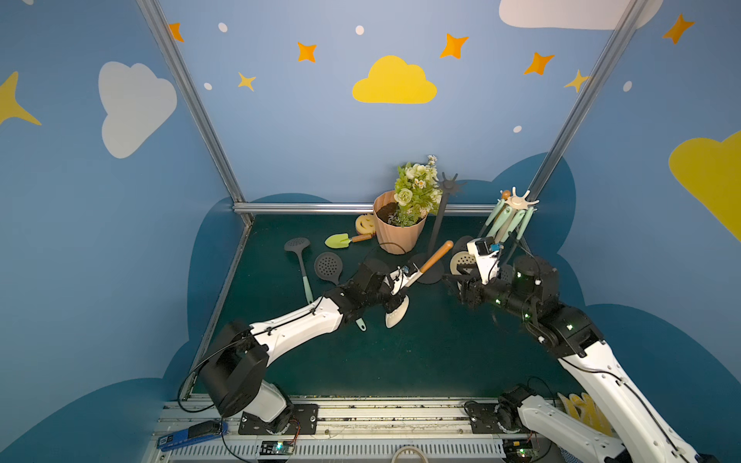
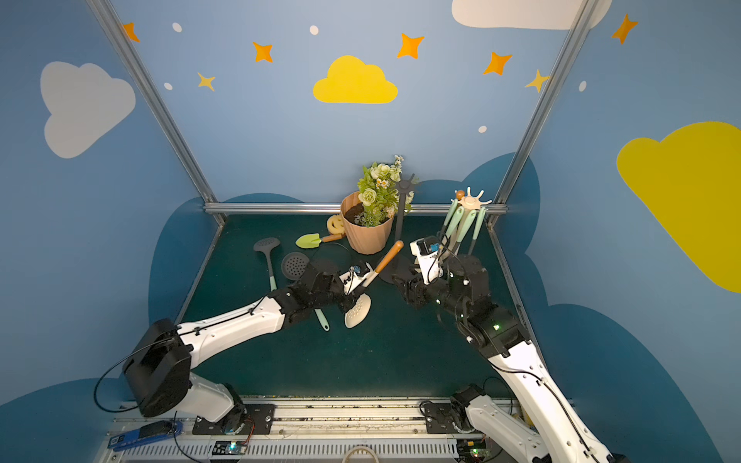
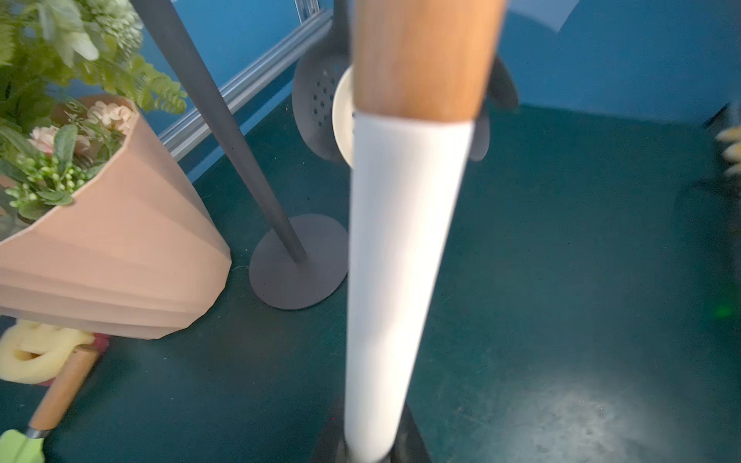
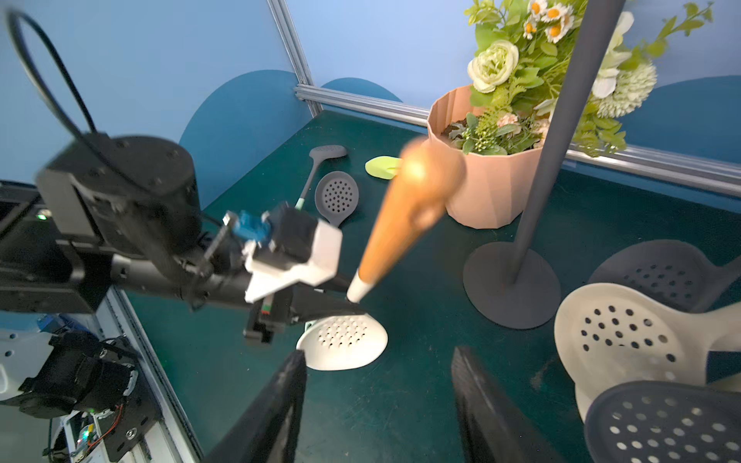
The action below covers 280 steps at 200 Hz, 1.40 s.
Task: Hang the skimmer on the kitchen utensil rack
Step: Pick up the skimmer from the center of the board.
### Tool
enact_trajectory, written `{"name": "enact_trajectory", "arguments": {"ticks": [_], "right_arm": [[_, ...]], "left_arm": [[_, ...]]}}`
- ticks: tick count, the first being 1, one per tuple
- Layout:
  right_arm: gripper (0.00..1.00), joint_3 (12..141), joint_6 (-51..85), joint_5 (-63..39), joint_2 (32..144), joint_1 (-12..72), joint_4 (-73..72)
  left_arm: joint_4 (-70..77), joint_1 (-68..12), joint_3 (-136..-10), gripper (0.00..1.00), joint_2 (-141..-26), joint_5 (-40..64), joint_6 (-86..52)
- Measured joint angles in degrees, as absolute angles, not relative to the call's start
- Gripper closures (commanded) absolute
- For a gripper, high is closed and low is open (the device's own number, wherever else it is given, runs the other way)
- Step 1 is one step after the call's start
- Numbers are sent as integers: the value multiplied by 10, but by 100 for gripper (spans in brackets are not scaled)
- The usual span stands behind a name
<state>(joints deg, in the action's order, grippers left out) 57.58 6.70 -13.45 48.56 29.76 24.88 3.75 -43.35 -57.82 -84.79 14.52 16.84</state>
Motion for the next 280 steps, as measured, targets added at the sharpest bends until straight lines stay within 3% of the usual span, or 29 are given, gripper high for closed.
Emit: {"name": "enact_trajectory", "arguments": {"ticks": [50, 149, 167, 190, 223, 252, 280], "right_arm": [[42, 490, 106, -189, 488, 300, 119], [47, 486, 116, -253, 590, 341, -44], [53, 486, 117, -271, 599, 341, -65], [73, 486, 129, -293, 609, 341, -96], [92, 488, 149, -320, 619, 344, -124], [100, 489, 161, -319, 626, 345, -130], [100, 489, 165, -304, 631, 345, -133]], "left_arm": [[22, -401, -579, 83, -792, 272, 66], [10, -387, -580, 82, -785, 425, -10], [11, -386, -580, 82, -785, 441, -19], [12, -384, -585, 82, -785, 454, -27], [24, -382, -589, 76, -785, 452, -37], [37, -382, -591, 70, -785, 447, -50], [41, -382, -596, 54, -786, 445, -62]]}}
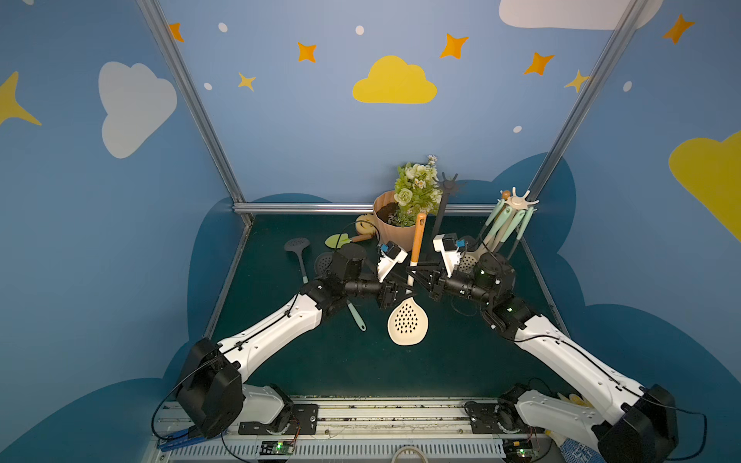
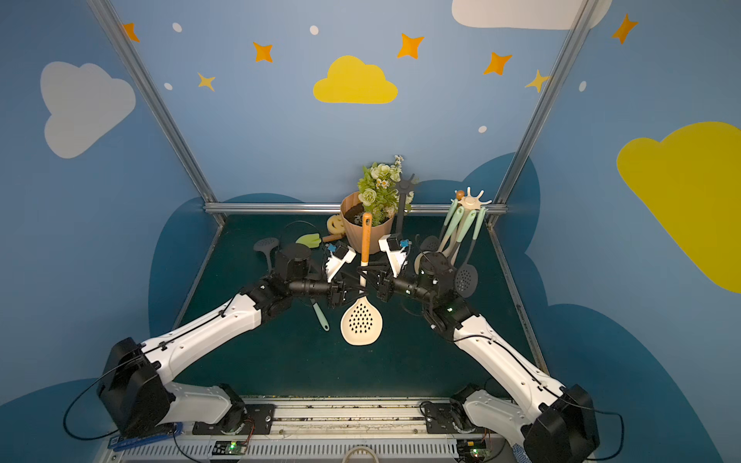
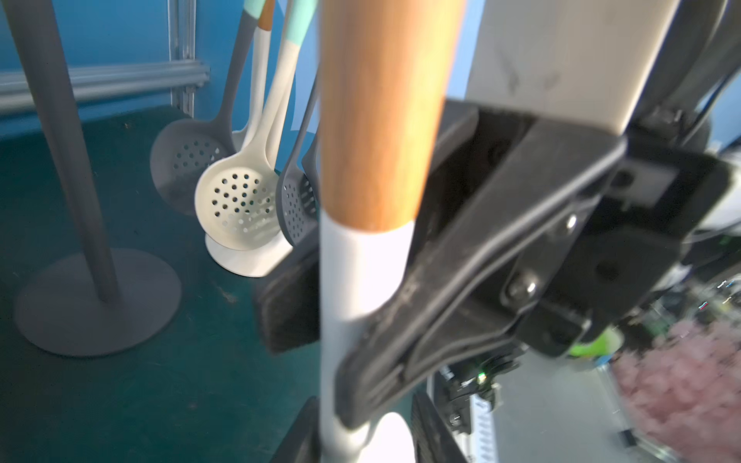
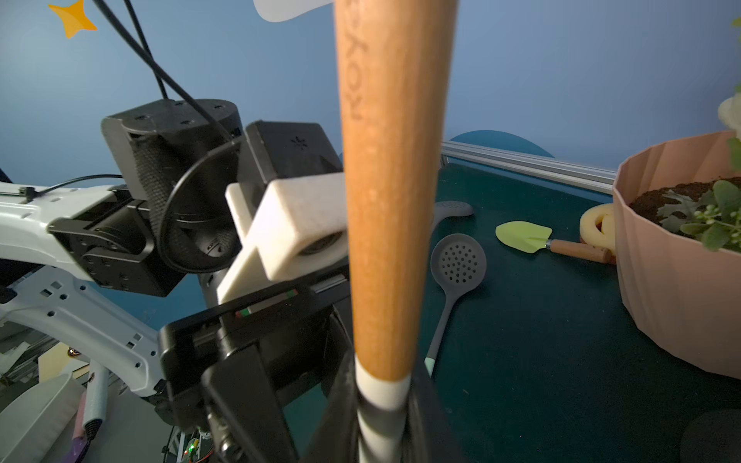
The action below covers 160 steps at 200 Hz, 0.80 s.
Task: Hang the skimmer on the kitchen utensil rack
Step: Pick up the skimmer from the center of the board, then hang the skimmer on the rack.
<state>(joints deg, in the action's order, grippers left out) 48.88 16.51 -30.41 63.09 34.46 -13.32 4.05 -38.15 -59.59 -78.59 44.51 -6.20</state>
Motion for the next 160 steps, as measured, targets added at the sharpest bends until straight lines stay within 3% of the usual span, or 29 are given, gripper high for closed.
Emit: {"name": "enact_trajectory", "arguments": {"ticks": [21, 57, 120, 160], "right_arm": [[100, 497, 162, -282, 638, 345, -121], [100, 511, 144, -201, 640, 342, -85], [100, 530, 126, -61, 665, 342, -48], [100, 564, 129, 1, 710, 347, -43]], "left_arm": [[38, -382, -603, 31, -787, 440, -66], [-15, -383, -634, 14, -779, 366, -64], [-136, -383, -649, 0, -695, 119, -60], [-145, -381, -610, 0, -660, 16, -46]]}}
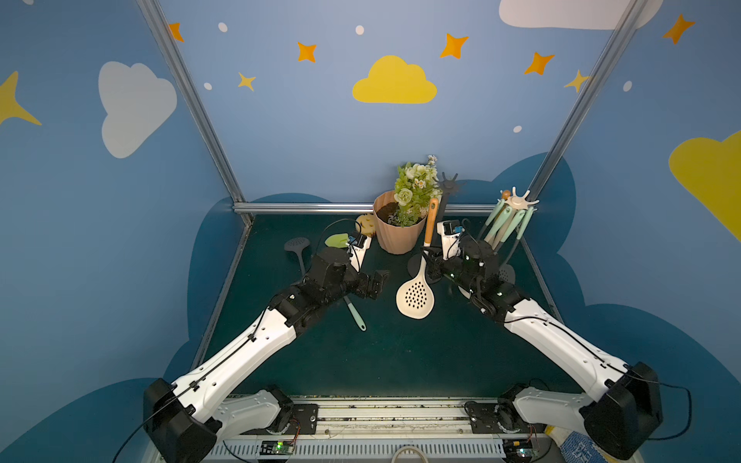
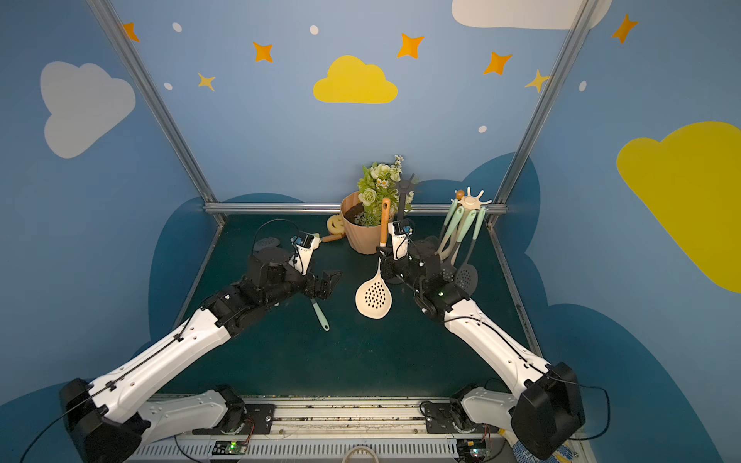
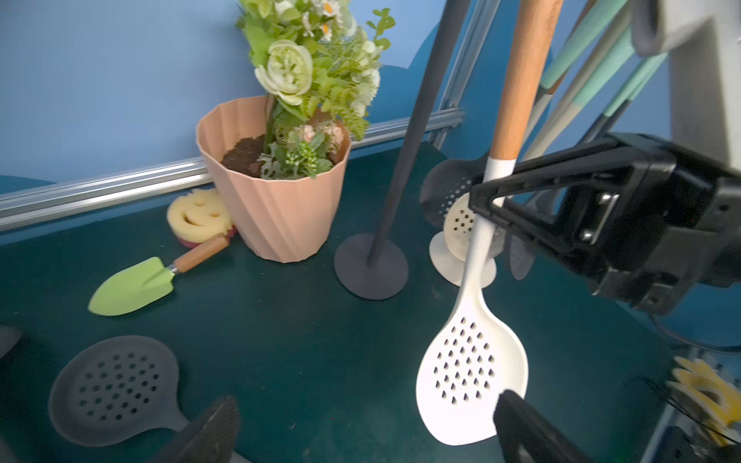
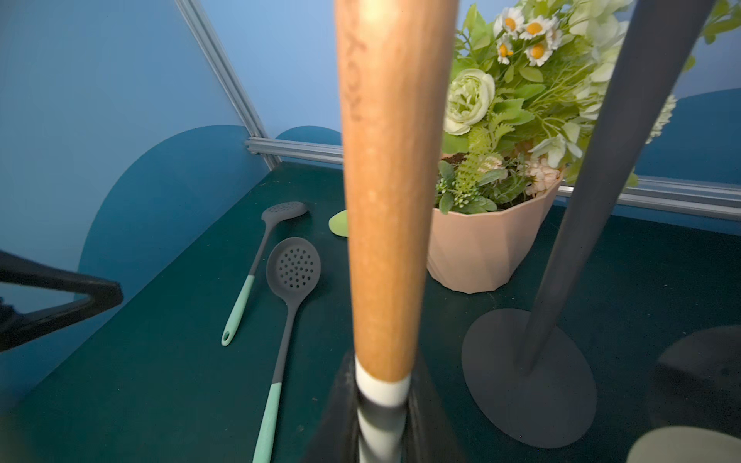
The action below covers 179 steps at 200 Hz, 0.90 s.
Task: Hang the skimmer on the kitchen utensil rack
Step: Hang the skimmer on the rack.
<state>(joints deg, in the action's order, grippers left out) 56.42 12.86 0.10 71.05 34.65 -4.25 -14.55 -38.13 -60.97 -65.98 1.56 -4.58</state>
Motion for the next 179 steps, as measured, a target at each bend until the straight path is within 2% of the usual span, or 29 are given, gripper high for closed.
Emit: {"name": "enact_trajectory", "arguments": {"ticks": [42, 94, 179], "right_arm": [[100, 606, 134, 87, 751, 374, -40], [100, 655, 148, 186, 800, 409, -38], [100, 714, 192, 266, 853, 415, -16]], "left_arm": [[-144, -360, -588, 0, -651, -44, -45], [-136, -333, -582, 0, -629, -58, -57], [-128, -326, -580, 0, -623, -58, -72]]}}
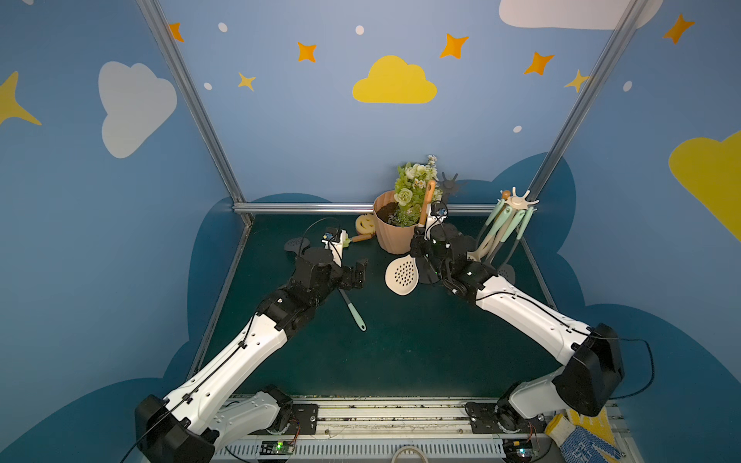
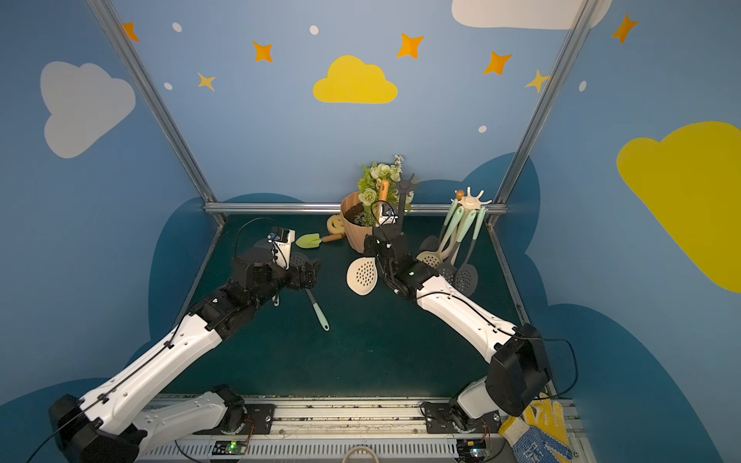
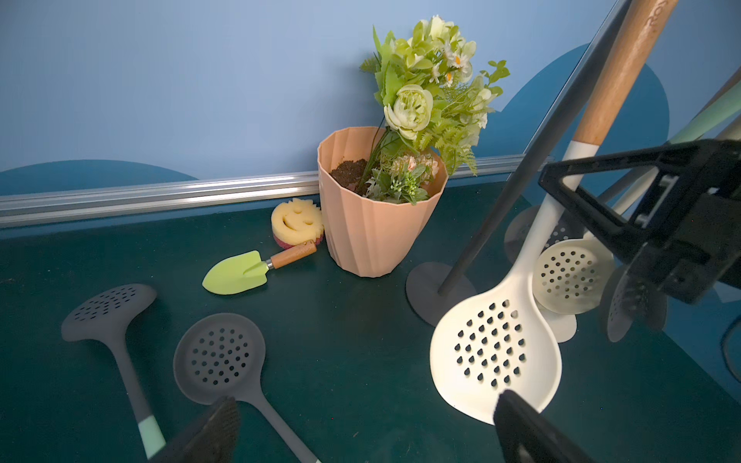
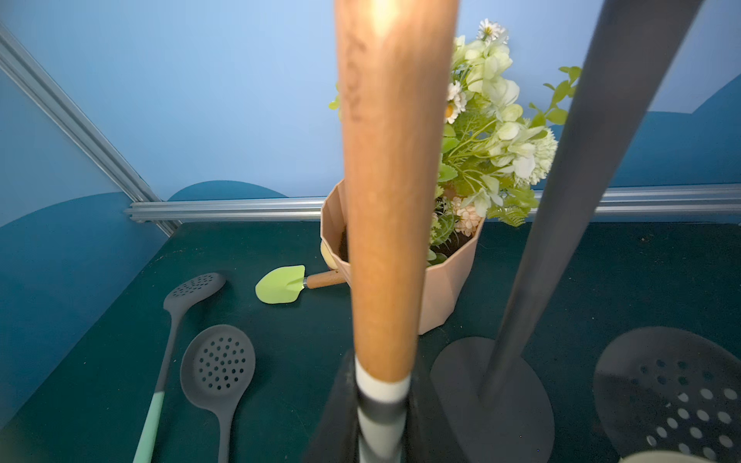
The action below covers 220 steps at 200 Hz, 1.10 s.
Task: Hang the skimmer on the kitchen utensil rack
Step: Hang the skimmer on the rack.
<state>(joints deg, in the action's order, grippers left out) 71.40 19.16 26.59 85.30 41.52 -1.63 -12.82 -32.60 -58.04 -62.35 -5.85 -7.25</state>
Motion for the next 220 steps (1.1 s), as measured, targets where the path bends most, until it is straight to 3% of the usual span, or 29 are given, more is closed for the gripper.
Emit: {"name": "enact_trajectory", "arguments": {"ticks": [220], "right_arm": [[100, 741, 234, 274, 895, 394, -15]], "left_arm": [[-124, -323, -574, 0, -620, -37, -86]]}}
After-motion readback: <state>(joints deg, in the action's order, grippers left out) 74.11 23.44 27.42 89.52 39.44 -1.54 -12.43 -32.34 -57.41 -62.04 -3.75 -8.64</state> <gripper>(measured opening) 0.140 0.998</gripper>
